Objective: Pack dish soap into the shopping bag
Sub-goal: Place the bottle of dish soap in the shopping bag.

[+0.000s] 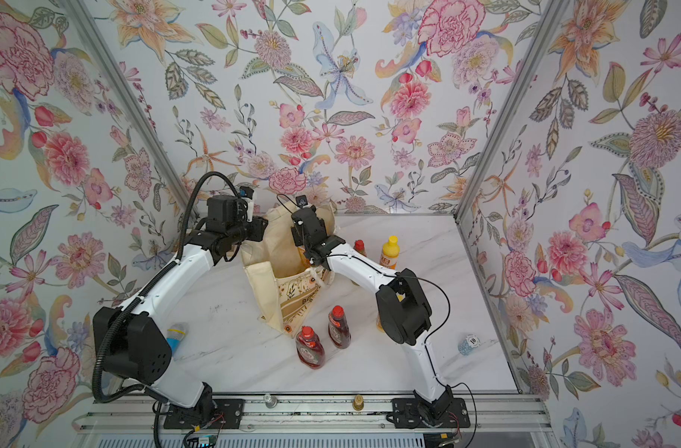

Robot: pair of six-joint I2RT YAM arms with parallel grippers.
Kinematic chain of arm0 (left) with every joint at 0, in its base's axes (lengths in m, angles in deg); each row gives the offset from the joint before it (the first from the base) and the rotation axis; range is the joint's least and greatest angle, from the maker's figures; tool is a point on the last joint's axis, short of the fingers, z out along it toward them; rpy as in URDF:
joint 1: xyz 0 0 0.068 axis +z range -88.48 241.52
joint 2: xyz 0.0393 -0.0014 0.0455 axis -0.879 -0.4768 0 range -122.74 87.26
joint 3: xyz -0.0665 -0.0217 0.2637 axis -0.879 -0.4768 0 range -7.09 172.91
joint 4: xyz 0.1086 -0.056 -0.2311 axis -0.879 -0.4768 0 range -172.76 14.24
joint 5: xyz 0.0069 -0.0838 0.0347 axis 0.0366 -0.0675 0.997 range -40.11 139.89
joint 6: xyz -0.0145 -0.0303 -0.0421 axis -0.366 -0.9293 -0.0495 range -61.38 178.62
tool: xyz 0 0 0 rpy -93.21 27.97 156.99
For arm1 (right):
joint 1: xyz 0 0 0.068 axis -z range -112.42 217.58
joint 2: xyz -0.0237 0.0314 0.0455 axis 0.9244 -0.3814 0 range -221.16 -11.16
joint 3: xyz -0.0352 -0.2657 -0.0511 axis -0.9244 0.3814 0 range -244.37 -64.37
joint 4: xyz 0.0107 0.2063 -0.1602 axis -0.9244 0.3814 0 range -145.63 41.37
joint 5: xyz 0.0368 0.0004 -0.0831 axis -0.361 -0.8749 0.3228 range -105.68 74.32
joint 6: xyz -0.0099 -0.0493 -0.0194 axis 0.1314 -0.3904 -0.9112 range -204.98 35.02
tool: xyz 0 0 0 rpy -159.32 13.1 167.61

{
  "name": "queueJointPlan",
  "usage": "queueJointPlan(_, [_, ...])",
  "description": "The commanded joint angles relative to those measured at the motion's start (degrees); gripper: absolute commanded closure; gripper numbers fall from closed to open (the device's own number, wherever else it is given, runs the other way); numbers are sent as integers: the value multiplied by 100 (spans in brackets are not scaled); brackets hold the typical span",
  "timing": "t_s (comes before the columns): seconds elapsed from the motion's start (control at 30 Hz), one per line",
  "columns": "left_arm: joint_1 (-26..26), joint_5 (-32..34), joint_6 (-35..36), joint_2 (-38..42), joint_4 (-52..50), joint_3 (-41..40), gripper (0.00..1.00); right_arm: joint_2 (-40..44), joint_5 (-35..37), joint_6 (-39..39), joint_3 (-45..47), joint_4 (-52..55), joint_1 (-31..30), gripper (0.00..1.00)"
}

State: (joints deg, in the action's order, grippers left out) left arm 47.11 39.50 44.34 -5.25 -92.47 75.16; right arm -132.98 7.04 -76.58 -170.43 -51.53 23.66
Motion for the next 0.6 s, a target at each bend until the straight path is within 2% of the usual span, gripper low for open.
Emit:
queueJointPlan(0.0, [-96,-167,23,-80,-61,-30,88,285,-171,392,-448,-1002,-122,100])
queueJointPlan(0.07, [-110,-139,-3,-17,-64,-16,100,217,-180,405,-457,-1021,-140,100])
queueJointPlan(0.2, [-114,100,-22,200,-128,-8,100,10,17,317,-547,-930,-181,100])
queueJointPlan(0.43, [-67,923,30,743,-288,-69,100,-132,635,-41,-314,-869,-128,100])
queueJointPlan(0.57, [99,1039,23,937,-285,-146,100,-135,912,-232,-226,-767,-39,100])
